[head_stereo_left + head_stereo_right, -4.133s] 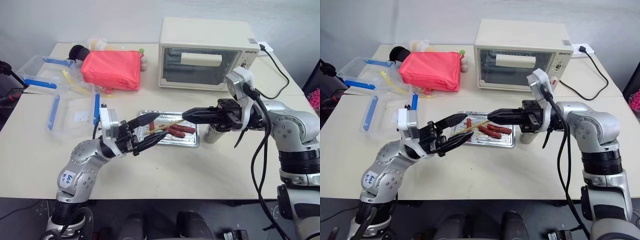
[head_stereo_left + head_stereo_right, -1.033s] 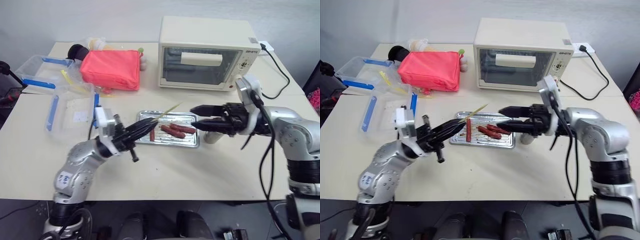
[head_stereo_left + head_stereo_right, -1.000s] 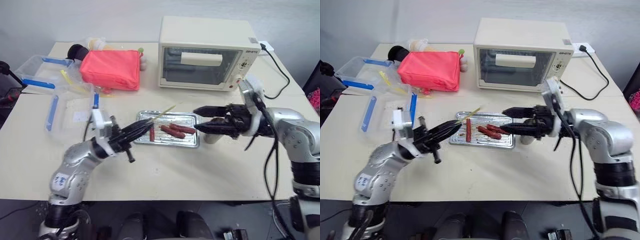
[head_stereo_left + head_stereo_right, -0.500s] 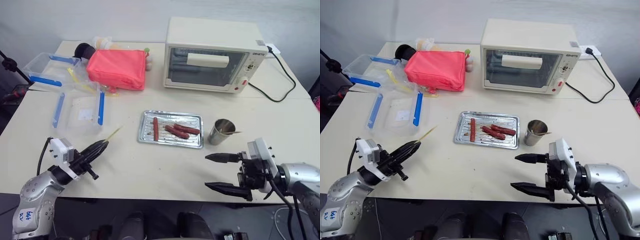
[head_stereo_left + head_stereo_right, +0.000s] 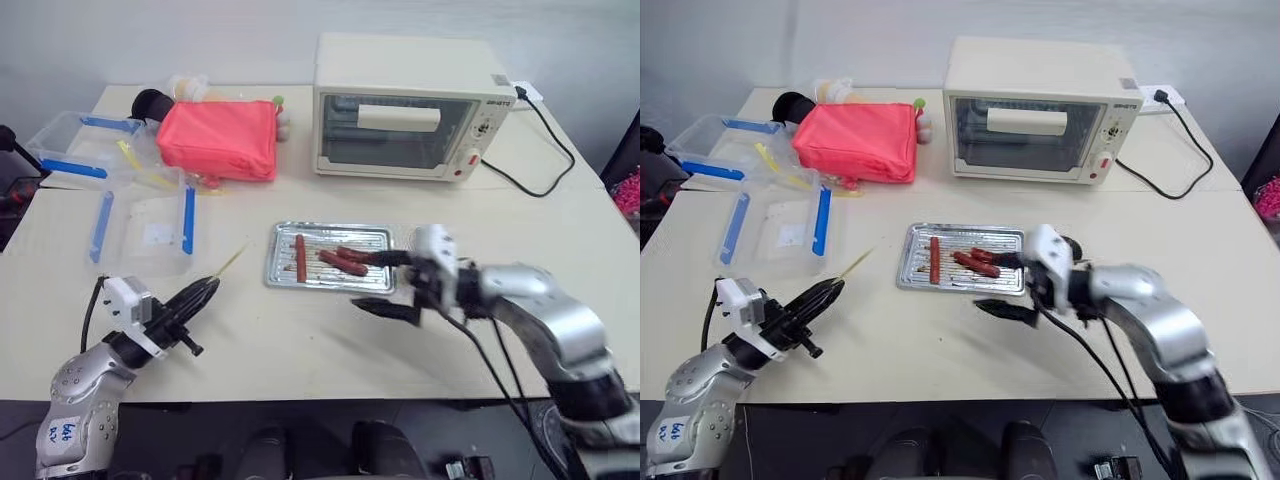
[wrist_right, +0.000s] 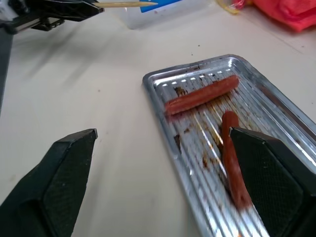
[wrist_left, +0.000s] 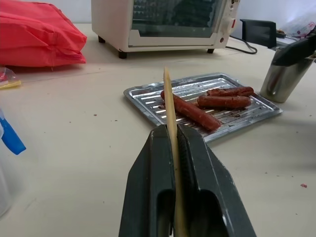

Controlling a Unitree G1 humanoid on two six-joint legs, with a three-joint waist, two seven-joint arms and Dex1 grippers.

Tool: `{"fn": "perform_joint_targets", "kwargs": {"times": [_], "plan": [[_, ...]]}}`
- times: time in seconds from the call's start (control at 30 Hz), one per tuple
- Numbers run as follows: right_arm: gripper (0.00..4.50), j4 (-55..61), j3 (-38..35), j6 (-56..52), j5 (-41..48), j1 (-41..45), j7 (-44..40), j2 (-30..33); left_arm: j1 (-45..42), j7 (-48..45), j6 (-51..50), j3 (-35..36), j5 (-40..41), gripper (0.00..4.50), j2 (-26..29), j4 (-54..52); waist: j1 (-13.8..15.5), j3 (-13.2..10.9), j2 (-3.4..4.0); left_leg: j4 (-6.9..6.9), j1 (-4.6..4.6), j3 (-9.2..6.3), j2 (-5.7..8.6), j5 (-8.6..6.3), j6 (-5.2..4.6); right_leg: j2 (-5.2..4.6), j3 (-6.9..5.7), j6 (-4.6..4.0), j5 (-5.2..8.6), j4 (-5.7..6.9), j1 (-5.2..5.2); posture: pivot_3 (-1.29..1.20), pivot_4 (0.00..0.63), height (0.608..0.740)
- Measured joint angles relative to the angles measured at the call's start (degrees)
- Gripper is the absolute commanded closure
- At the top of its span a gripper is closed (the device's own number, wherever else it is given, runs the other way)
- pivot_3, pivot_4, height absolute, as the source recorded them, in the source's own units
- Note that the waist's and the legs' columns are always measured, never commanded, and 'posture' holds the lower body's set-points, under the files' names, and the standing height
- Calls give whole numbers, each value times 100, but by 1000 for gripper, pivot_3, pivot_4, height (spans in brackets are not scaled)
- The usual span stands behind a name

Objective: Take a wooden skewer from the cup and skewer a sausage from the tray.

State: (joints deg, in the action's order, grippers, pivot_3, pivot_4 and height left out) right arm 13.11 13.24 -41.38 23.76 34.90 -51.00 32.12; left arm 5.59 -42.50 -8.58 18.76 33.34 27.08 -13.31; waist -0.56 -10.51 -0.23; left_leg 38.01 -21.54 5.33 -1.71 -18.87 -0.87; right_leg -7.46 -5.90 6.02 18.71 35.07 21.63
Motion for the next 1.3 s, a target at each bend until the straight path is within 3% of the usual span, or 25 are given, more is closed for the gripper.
{"fn": "perform_joint_targets", "kwargs": {"times": [0.17,0.23,0.37,1.13,1.23,1.3], "plan": [[217,-1116,787,-22,-735,859,195,-440,38,55,-15,-80,-1,4500,-13,-99,26,0,0,7,-12,9,8,1,-10,-11,-31,2,-1,13,-2,0,150,740],[633,-1573,924,148,-1004,1030,263,-606,72,75,-15,-86,0,4500,-16,-197,16,0,0,8,-13,10,8,-1,-12,-11,-40,3,-2,13,-1,0,150,740],[1954,-2257,1014,513,-1422,1272,363,-824,144,129,-16,-103,0,4500,-39,-290,-11,0,-1,7,-14,15,3,0,-11,-6,-65,3,-2,13,1,0,150,740],[1954,-2711,1160,882,-2247,1405,-108,-1125,77,204,-16,-182,-2,4500,-77,-397,-120,0,0,10,-8,19,1,8,-6,-10,-59,3,-1,42,8,0,150,740],[2488,-2748,1164,887,-2304,1436,-150,-1157,60,194,-16,-186,-3,4500,-77,-395,-120,0,0,10,-8,18,1,8,-6,-9,-57,3,-1,42,8,0,150,740],[3090,-2757,1164,892,-2325,1436,-174,-1178,55,189,-15,-186,-4,4500,-77,-391,-120,0,0,10,-8,18,1,8,-6,-9,-55,3,-1,42,8,0,150,740]]}}
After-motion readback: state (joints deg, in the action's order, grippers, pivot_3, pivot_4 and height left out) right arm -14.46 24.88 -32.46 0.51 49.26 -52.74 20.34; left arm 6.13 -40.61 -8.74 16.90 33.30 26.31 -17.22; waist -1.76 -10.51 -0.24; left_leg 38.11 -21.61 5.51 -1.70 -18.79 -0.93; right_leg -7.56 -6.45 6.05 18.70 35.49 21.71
